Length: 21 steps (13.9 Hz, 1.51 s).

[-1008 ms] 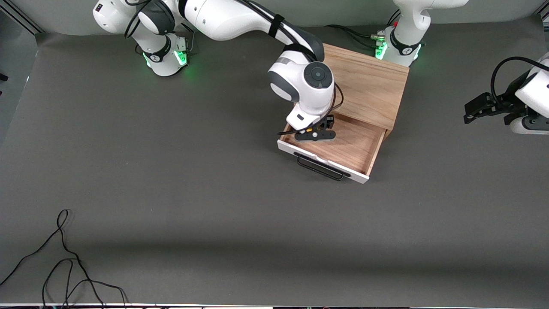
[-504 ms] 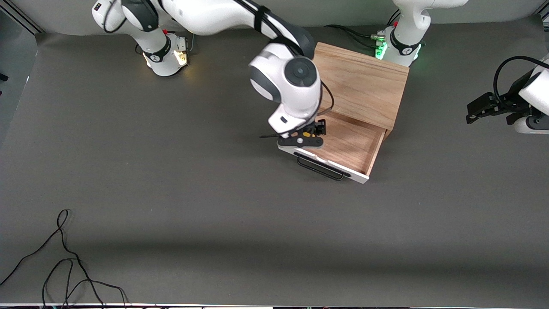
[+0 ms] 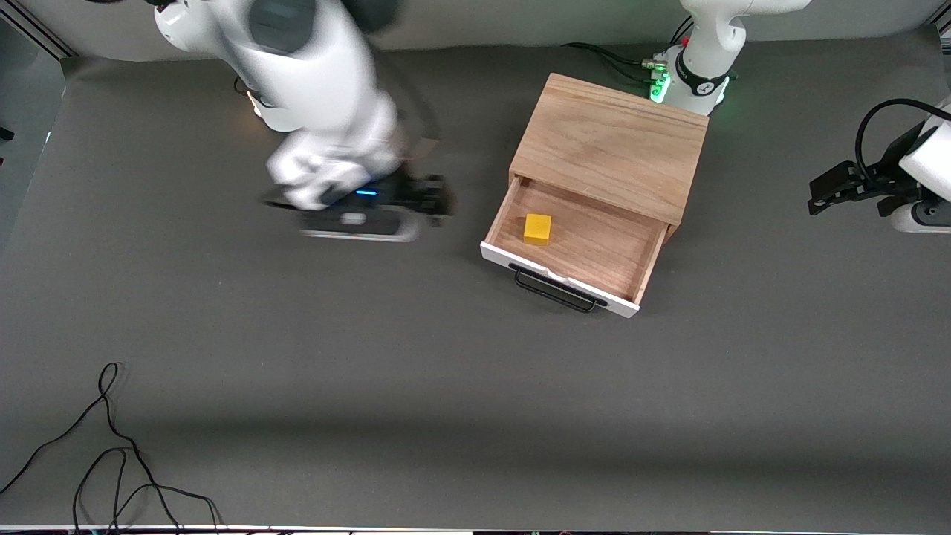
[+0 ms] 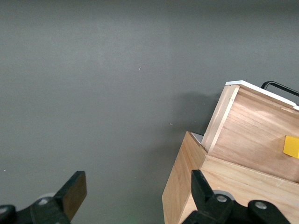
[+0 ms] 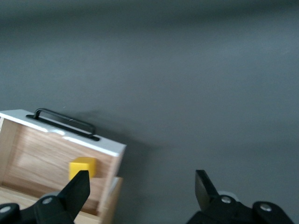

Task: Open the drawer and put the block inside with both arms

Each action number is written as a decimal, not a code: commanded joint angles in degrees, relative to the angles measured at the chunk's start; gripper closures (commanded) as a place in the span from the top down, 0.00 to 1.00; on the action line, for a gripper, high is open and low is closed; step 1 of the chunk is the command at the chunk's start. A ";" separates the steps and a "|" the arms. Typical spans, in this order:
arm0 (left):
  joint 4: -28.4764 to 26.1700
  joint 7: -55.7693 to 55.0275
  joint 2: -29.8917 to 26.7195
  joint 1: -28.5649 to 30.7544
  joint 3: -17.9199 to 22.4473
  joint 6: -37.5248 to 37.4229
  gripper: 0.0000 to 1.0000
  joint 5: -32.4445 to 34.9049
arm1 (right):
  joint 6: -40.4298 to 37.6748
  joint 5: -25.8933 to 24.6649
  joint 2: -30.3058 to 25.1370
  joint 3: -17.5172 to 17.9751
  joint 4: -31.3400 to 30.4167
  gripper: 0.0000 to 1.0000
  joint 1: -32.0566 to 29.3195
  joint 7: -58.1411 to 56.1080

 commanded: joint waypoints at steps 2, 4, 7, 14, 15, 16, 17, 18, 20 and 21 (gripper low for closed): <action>0.63 -0.68 -0.15 0.56 -0.57 -0.79 1.00 0.55 | -4.45 -0.13 -5.37 -5.03 -2.44 1.00 -7.75 -16.08; 0.54 -0.68 -0.15 0.56 -0.57 -0.97 1.00 0.55 | -4.54 -0.13 -5.37 -12.75 -3.05 1.00 -7.85 -24.43; 0.63 -0.68 -0.24 0.56 -0.57 -1.85 1.00 0.55 | -4.28 0.22 -5.37 -20.60 -5.86 1.00 -7.85 -32.82; 0.89 -0.59 -0.15 0.56 -0.48 -2.11 1.00 0.55 | -3.31 1.18 -4.14 -21.49 -7.10 1.00 -8.73 -32.74; 0.89 -0.59 -0.06 0.47 -0.49 -2.11 1.00 0.55 | -3.31 1.54 -4.14 -21.49 -7.10 1.00 -8.73 -32.74; 0.81 -0.68 -0.06 0.47 -0.49 -2.11 1.00 0.55 | -3.31 1.54 -4.23 -21.49 -7.10 1.00 -8.73 -32.82; 0.63 -0.68 -0.06 0.47 -0.57 -2.11 1.00 0.55 | -3.31 1.54 -4.23 -21.58 -7.10 1.00 -8.73 -32.82; 0.54 -0.68 -0.06 0.38 -0.57 -2.20 1.00 0.55 | -3.31 1.54 -4.32 -21.67 -7.19 1.00 -8.81 -32.82; 0.54 -0.68 -0.06 0.29 -0.66 -2.29 1.00 0.55 | -3.31 2.32 -4.66 -20.71 -7.27 1.00 -11.52 -32.74; 0.54 -0.68 -0.06 0.21 -0.66 -2.37 1.00 0.46 | -3.31 3.46 -5.19 -19.49 -7.54 1.00 -13.98 -32.74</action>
